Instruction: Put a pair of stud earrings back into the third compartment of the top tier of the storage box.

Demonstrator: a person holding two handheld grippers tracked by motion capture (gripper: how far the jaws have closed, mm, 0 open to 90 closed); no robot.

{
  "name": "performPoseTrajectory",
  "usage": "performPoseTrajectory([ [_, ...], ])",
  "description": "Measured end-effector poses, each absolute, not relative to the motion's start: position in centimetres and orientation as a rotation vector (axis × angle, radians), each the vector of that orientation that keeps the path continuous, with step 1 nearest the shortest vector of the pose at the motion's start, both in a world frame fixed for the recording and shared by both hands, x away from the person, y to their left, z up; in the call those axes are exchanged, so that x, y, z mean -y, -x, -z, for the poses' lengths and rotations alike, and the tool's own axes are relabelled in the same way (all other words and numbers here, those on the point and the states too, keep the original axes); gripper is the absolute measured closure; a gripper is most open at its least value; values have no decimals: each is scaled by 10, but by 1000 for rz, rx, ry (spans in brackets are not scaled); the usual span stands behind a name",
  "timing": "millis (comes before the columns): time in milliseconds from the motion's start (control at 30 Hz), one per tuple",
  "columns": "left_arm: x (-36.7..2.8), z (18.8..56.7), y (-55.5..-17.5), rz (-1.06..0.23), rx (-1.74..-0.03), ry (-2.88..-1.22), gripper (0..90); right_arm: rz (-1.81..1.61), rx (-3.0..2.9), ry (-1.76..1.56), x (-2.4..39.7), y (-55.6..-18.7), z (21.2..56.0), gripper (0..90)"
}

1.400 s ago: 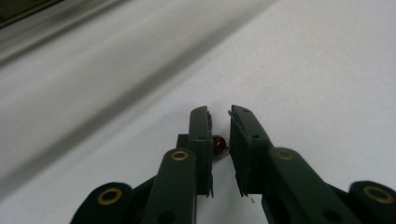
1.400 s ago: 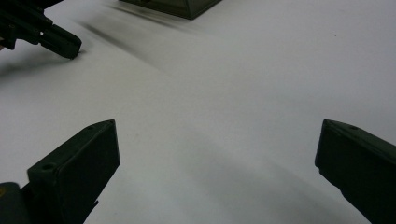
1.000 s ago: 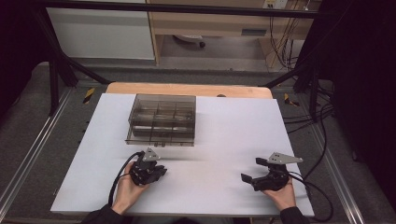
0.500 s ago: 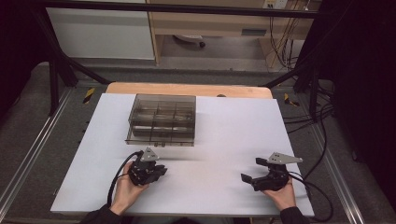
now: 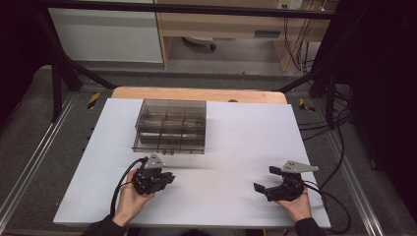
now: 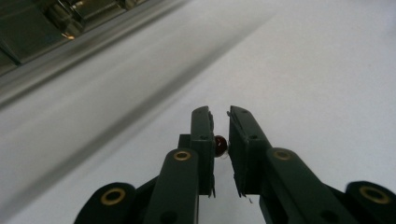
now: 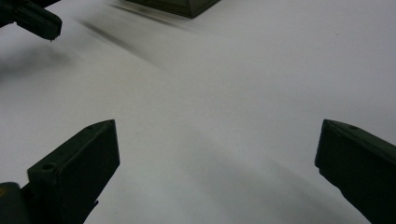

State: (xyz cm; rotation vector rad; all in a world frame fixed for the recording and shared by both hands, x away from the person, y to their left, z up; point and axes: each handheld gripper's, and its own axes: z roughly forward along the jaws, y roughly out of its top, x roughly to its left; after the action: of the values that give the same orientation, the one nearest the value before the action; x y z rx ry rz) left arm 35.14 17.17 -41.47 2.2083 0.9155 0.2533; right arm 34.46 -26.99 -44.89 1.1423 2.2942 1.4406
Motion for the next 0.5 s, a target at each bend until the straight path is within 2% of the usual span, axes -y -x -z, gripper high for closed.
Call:
performPoseTrajectory([
  [500,-176,396,-352,-262,-916,-2186,801,-1437,-2299,-1141,270,-345,449,5],
])
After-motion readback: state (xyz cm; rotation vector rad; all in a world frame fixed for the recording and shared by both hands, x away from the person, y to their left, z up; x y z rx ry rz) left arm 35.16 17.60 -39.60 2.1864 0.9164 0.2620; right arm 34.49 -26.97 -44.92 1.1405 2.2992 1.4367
